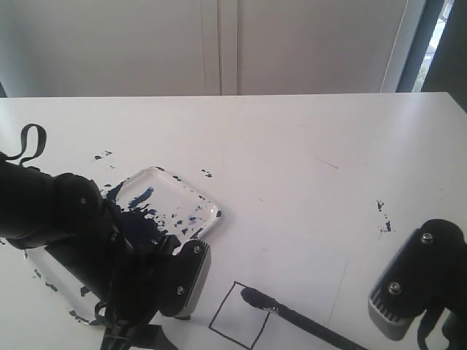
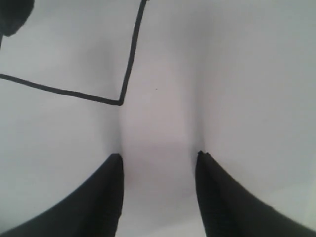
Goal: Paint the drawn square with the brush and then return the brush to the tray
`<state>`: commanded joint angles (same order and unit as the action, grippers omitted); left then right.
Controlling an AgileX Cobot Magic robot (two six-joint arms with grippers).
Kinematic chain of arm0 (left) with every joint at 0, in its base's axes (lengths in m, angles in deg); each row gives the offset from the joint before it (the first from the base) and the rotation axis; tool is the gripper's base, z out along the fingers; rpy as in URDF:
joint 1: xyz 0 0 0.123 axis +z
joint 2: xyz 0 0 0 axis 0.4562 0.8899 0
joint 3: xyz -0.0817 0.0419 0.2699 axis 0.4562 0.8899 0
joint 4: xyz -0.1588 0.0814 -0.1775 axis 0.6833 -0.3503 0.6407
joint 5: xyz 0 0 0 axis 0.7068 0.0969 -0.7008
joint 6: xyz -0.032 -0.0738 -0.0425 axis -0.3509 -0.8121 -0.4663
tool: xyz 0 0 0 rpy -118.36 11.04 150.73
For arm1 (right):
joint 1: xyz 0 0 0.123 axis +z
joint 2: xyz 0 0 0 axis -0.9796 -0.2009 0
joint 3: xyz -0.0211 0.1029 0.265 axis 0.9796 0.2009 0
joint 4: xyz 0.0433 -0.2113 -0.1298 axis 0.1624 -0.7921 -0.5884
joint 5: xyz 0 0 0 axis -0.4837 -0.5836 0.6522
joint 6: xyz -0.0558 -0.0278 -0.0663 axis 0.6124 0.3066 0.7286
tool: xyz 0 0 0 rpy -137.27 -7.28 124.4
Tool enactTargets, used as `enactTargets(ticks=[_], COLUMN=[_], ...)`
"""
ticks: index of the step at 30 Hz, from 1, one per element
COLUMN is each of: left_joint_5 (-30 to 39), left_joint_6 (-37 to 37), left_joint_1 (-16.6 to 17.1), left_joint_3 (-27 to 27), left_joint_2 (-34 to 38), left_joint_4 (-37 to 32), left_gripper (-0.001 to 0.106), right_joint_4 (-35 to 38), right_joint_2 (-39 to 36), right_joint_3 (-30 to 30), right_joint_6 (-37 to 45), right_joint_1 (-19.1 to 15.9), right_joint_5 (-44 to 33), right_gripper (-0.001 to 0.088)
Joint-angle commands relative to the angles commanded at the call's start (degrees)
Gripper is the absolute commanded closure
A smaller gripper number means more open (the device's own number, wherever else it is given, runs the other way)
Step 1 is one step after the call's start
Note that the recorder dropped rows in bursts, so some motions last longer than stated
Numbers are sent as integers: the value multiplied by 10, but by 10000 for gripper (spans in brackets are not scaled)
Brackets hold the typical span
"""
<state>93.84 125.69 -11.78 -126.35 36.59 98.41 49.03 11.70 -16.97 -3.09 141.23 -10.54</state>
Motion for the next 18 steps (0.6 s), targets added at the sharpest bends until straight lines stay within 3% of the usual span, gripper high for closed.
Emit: enactTargets(ticks=[12, 18], left_joint_5=[1, 5], left_joint_6=[110, 127], left_joint_1=[0, 0], left_joint_3=[0, 0], left_joint_2=[0, 0], left_joint_4=[0, 0], left_gripper=[544, 544], right_joint_4=[0, 4], right_joint_2=[0, 0], right_joint_3=[0, 0], right_joint_6=[15, 15], right_joint_1=[0, 0], right_joint_5=[17, 9], right_gripper=[868, 868])
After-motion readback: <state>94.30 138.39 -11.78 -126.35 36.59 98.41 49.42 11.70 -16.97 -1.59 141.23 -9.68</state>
